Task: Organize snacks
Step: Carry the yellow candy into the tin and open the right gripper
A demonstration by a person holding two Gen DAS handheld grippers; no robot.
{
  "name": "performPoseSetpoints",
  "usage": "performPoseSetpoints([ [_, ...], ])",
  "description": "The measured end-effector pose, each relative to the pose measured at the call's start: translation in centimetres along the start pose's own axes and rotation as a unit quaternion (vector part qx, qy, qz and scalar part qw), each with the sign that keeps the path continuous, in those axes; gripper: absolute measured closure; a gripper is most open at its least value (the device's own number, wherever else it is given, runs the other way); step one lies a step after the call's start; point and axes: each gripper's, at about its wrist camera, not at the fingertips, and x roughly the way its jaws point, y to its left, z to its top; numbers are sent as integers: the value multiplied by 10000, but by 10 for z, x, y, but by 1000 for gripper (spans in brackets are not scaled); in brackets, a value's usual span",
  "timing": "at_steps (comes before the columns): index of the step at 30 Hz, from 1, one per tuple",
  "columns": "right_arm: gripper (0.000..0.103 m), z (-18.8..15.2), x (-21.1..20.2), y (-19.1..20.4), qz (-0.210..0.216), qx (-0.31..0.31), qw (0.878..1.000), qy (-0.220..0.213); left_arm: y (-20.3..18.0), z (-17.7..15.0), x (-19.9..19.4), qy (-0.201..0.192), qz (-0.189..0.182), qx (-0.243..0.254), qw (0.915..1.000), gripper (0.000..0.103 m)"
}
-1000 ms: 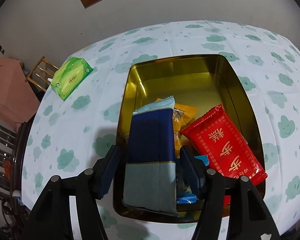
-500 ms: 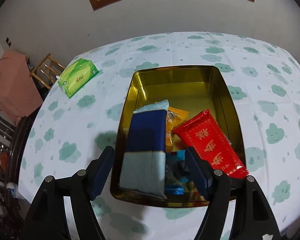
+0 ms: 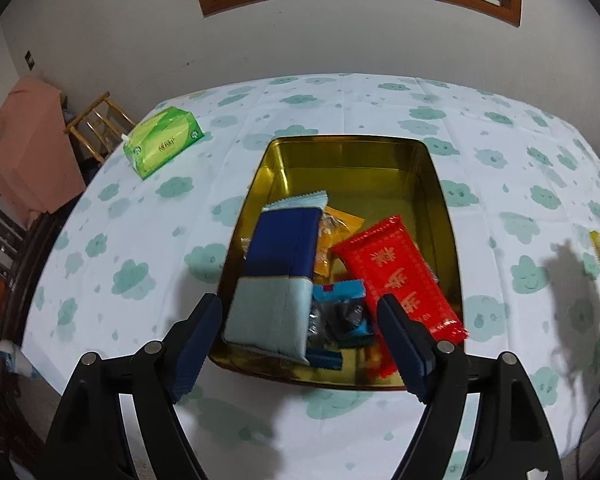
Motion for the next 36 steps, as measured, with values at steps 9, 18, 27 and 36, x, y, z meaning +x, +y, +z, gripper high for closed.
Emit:
performPoseSetpoints([
  [9, 69, 8, -5, 82, 707, -462, 9964, 12, 20, -10, -12, -97, 103, -248, 9996, 22],
  [18, 69, 16, -9, 158, 1280, -945, 9873, 7, 64, -21, -15, -70, 280, -692, 9972, 20],
  [27, 69, 20, -1, 228, 1715, -1434, 9747, 75, 84, -33, -6, 111, 392, -825, 9958, 20],
  [36, 69, 23, 10, 268, 1842, -1669, 9685, 151, 96, -39, -3, 157, 364, -926, 9949, 20],
])
